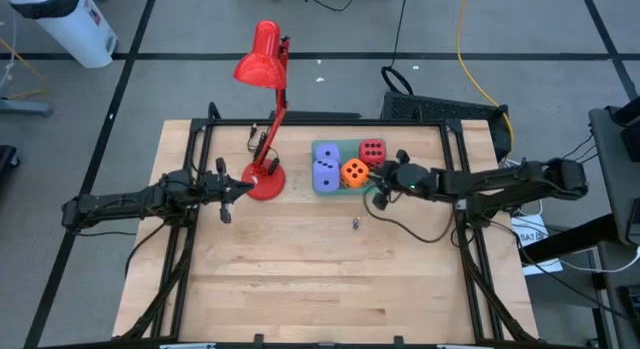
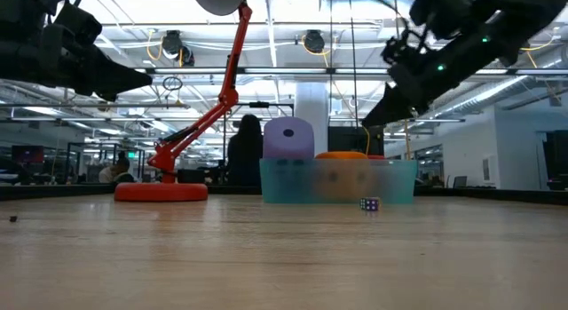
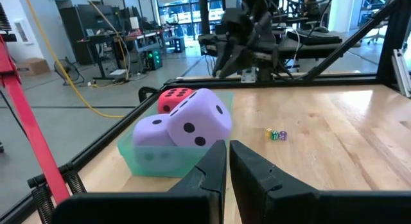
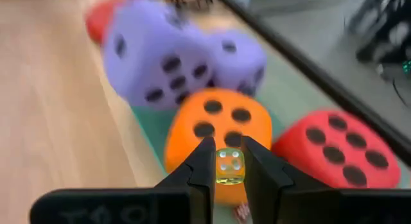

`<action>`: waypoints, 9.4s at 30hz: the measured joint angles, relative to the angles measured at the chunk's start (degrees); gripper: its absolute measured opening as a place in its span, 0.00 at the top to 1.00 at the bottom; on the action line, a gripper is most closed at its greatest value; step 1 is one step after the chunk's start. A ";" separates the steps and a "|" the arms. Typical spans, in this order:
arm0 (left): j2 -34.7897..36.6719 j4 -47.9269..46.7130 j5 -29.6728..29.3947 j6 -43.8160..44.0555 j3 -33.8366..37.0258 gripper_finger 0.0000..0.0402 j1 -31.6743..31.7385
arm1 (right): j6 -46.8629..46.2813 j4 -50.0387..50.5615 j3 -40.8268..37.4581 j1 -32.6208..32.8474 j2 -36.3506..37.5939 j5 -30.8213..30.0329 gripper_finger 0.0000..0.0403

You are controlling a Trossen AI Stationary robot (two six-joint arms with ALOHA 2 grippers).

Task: Pick & Place Dice
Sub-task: Put the light green die into the green bin

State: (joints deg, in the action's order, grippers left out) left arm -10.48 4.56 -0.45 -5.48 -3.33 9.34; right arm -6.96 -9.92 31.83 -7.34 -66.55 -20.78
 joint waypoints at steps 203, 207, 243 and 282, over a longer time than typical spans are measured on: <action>-105.60 3.76 2.82 -2.61 -82.38 0.98 -0.83 | 40.63 -40.67 -18.20 7.42 4.07 -7.67 0.39; -100.86 -5.07 1.94 -4.24 -82.36 0.99 -0.83 | 37.44 -38.97 -18.20 7.88 4.20 -9.44 0.39; -10.78 16.50 -16.11 -1.28 1.05 0.99 -11.62 | 0.60 -29.41 -10.55 29.18 -13.03 5.84 0.39; -9.75 14.51 -14.00 0.22 1.05 0.94 -11.65 | -3.04 -33.04 -2.90 29.41 -35.16 -2.79 0.39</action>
State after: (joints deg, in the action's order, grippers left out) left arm -20.23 19.07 -14.45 -5.26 -2.28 -2.31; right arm -9.99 -42.96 28.93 22.07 -101.71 -23.58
